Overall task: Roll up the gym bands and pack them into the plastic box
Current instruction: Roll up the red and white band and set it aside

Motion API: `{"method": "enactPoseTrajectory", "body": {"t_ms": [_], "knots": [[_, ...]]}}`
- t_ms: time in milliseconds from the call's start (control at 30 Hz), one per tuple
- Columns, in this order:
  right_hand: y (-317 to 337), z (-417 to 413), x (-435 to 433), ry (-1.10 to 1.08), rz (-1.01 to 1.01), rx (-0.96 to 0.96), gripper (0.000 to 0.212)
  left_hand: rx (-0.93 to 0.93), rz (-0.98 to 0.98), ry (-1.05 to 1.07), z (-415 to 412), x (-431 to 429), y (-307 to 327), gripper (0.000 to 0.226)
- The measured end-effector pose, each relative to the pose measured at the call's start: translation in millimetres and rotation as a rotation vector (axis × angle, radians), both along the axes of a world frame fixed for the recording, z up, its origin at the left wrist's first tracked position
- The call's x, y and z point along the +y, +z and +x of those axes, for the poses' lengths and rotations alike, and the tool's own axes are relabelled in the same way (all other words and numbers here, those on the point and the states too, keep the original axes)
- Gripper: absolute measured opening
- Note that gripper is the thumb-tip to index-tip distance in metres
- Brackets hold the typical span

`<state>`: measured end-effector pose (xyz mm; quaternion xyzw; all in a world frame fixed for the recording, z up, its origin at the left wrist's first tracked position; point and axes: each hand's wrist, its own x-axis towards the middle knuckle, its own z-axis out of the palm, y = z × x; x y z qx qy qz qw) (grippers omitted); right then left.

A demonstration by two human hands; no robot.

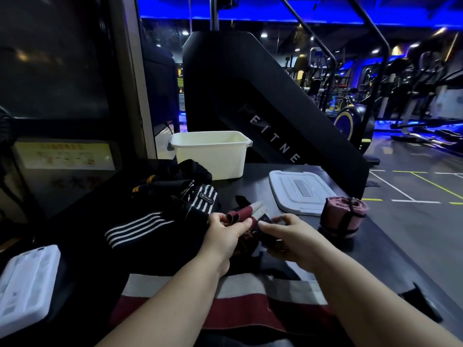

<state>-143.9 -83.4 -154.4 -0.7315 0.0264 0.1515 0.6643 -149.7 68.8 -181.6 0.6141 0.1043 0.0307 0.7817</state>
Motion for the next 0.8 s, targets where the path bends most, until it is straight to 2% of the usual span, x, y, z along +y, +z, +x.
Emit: {"method": "enactPoseTrajectory", "body": {"t_ms": [67,133,200,367,400,500,667,800], "knots": [[-3,1,0,-0.019,-0.004,-0.046,0.038,0.036,0.067,-0.069,-3,0,0,0.051],[-4,2,-3,-0.013,-0.004,-0.066,0.028,0.057,0.042,-0.144,-8,2,4,0.064],[-4,2,-5,0.0,0.007,-0.054,0.025,0.076,-0.004,-0.209,-9,5,8,0.082],[-1,1,-9,0.063,0.013,-0.06,0.022,0.174,0.008,-0.202,-6,4,17,0.111],[0,1,-10,0.073,0.011,-0.07,0.022,0.187,0.008,-0.216,-6,3,17,0.109],[2,1,-16,0.089,-0.017,-0.083,0.024,0.187,0.059,-0.249,-6,0,20,0.073],[5,1,-32,0.077,-0.066,-0.069,0.034,0.194,0.088,-0.302,-3,-7,23,0.063],[10,1,-54,-0.068,-0.094,-0.111,0.046,0.193,0.103,-0.252,0,-10,17,0.056]]}}
